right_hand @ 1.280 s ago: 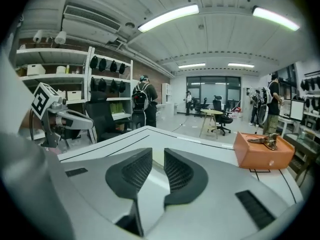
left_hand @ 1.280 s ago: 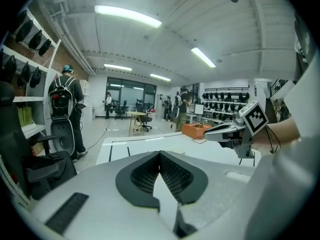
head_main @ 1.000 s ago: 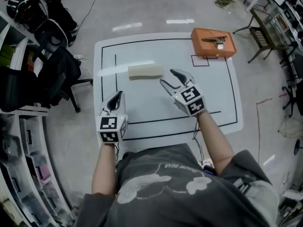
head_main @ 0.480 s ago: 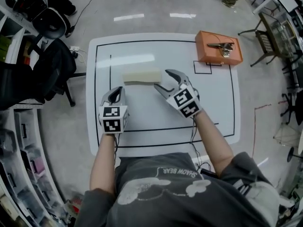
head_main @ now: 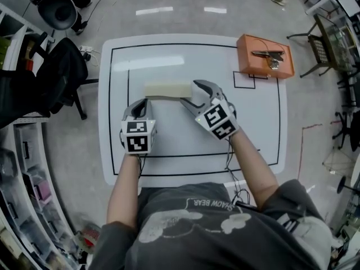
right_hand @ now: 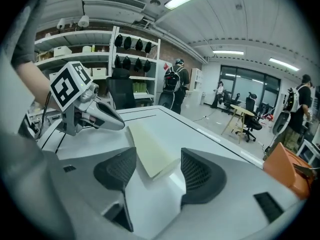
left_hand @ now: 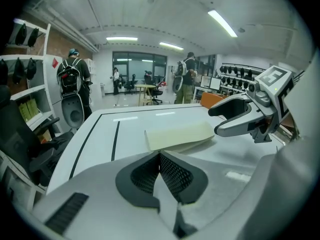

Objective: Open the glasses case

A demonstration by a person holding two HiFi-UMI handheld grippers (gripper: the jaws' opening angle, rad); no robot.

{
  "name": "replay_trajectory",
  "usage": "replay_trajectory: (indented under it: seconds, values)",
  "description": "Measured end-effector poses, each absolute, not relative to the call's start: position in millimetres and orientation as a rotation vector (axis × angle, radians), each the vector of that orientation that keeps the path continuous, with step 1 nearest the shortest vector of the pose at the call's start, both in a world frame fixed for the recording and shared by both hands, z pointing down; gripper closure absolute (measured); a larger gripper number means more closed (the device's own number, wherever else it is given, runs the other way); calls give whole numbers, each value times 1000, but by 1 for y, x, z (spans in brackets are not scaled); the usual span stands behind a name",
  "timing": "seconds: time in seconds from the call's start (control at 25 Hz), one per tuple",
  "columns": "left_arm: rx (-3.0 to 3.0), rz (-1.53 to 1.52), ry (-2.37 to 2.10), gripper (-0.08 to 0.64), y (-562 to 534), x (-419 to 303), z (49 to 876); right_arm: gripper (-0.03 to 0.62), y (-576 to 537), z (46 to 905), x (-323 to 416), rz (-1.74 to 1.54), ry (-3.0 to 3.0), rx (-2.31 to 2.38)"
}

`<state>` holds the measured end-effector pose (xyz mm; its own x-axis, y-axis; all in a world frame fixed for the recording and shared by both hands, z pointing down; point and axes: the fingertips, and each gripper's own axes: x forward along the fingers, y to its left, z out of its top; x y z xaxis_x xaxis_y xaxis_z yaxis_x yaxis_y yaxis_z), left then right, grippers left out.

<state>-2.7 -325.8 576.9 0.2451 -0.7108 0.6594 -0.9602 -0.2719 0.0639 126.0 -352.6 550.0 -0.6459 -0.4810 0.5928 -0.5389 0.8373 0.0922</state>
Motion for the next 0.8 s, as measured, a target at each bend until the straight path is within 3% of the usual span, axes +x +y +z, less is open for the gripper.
replay_trajectory:
  seconds: [0.8]
  values:
    - [2035,760,-1513,558,-331,-3,588,319,-356,571,119,-65,-2279,626]
